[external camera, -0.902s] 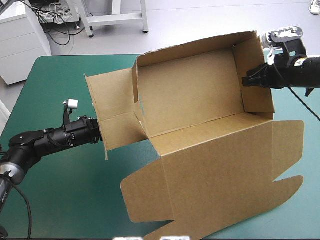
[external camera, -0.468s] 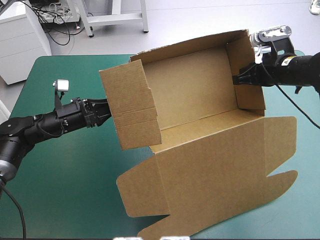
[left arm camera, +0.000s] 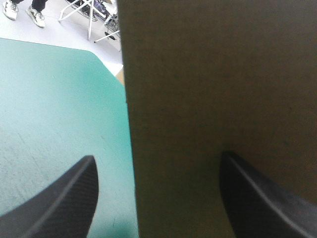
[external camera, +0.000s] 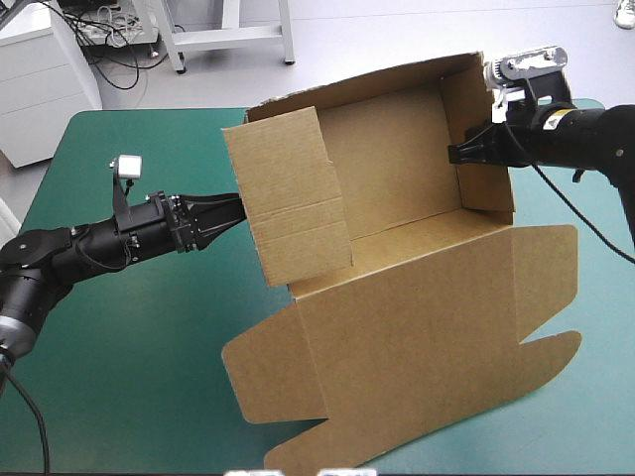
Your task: Fold the box
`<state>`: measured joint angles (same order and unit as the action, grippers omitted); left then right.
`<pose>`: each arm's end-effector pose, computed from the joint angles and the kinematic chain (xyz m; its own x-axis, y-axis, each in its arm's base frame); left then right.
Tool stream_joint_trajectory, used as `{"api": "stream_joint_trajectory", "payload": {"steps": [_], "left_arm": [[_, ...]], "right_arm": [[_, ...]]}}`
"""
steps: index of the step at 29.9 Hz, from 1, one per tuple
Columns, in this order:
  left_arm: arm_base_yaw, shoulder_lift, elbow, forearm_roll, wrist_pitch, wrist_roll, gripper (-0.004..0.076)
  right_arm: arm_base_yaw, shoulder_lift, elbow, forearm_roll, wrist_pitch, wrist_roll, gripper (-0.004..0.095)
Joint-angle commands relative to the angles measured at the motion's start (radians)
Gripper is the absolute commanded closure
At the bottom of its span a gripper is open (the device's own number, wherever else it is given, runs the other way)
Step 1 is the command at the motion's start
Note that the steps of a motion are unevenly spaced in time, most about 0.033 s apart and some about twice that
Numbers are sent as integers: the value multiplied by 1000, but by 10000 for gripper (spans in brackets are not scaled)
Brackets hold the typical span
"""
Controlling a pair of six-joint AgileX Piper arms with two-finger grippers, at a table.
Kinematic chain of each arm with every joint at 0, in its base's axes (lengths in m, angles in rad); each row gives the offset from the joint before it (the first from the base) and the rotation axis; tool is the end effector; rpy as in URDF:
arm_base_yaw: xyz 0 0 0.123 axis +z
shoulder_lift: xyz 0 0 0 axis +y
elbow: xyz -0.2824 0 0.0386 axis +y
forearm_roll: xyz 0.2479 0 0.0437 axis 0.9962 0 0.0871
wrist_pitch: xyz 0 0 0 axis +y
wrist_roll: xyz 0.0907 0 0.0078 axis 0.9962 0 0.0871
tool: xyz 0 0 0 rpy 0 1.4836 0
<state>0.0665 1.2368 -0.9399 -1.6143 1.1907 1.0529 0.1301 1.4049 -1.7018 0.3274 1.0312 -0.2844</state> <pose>0.2325 -0.0692 0.3683 -0.6126 -0.2626 -0.7455 0.6618 0.3453 -0.6654 0.2810 0.0621 0.4711 -0.5361 -0.1781 -0.8252 -0.4092 0.9098 0.0694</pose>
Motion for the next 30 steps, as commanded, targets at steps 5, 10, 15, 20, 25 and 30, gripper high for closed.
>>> {"api": "stream_joint_trajectory", "payload": {"steps": [5, 10, 15, 20, 25, 30], "left_arm": [[-19, -25, -33, -111, 114, -4, 220], [-20, -25, -72, -102, 114, -6, 196], [-23, -25, -113, -99, 114, -14, 196], [-23, -25, -141, -89, 114, -35, 196], [-23, -25, -174, -45, 105, -55, 196], [-25, -25, -198, -45, 107, -66, 196]], "right_arm": [[26, -29, -28, -19, -87, 69, 929], [42, -29, -28, -32, -101, 91, 927], [93, -29, -28, -88, -140, 145, 927], [148, -27, -28, -166, -178, 210, 927], [162, -27, -28, -171, -198, 240, 927], [162, -27, -28, -171, -200, 242, 927]]}}
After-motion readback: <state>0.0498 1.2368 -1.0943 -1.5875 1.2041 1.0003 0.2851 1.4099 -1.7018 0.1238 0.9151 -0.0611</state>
